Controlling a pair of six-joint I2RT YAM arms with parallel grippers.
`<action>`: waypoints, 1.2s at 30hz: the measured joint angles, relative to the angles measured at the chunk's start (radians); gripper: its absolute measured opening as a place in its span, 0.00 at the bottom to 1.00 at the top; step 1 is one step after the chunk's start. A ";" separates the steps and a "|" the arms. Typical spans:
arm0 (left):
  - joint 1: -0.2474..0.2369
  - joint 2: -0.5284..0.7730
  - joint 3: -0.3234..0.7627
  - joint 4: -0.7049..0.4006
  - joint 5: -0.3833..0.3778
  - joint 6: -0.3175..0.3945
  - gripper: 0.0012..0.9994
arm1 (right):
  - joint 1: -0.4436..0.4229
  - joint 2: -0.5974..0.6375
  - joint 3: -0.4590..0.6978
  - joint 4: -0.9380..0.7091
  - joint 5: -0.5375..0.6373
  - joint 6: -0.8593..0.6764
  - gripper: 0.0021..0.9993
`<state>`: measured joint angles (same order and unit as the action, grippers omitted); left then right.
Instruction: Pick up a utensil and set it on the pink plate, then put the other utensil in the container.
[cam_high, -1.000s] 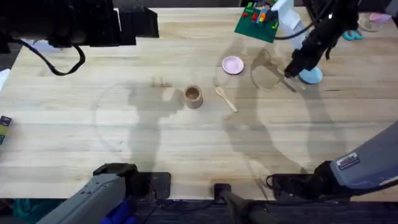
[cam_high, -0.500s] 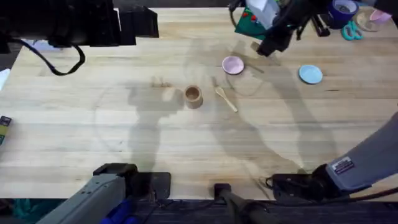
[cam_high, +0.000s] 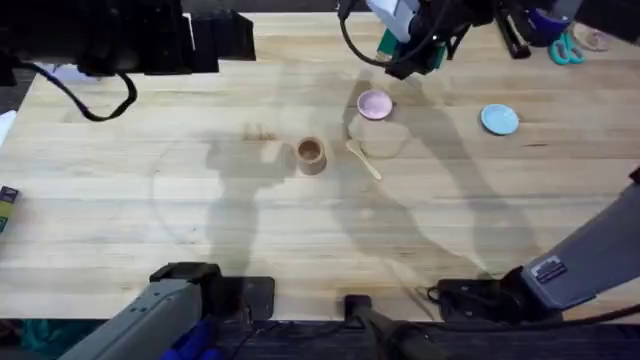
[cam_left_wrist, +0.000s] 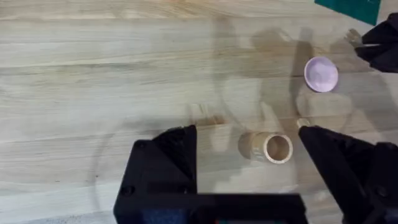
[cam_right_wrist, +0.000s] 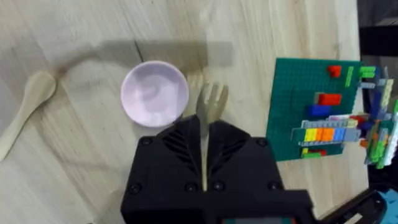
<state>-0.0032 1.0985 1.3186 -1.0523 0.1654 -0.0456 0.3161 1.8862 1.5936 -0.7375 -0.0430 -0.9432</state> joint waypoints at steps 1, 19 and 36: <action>0.000 0.000 0.000 0.000 0.000 0.000 0.99 | 0.000 0.000 0.000 0.007 -0.006 0.000 0.03; 0.000 0.000 0.000 0.020 0.000 0.000 0.99 | 0.039 0.105 0.000 0.026 -0.040 0.053 0.03; 0.000 0.000 0.000 0.020 0.000 0.000 0.99 | 0.043 0.133 0.000 0.014 -0.083 0.076 0.03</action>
<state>-0.0032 1.0985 1.3186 -1.0325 0.1654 -0.0456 0.3595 2.0193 1.5940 -0.7230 -0.1257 -0.8677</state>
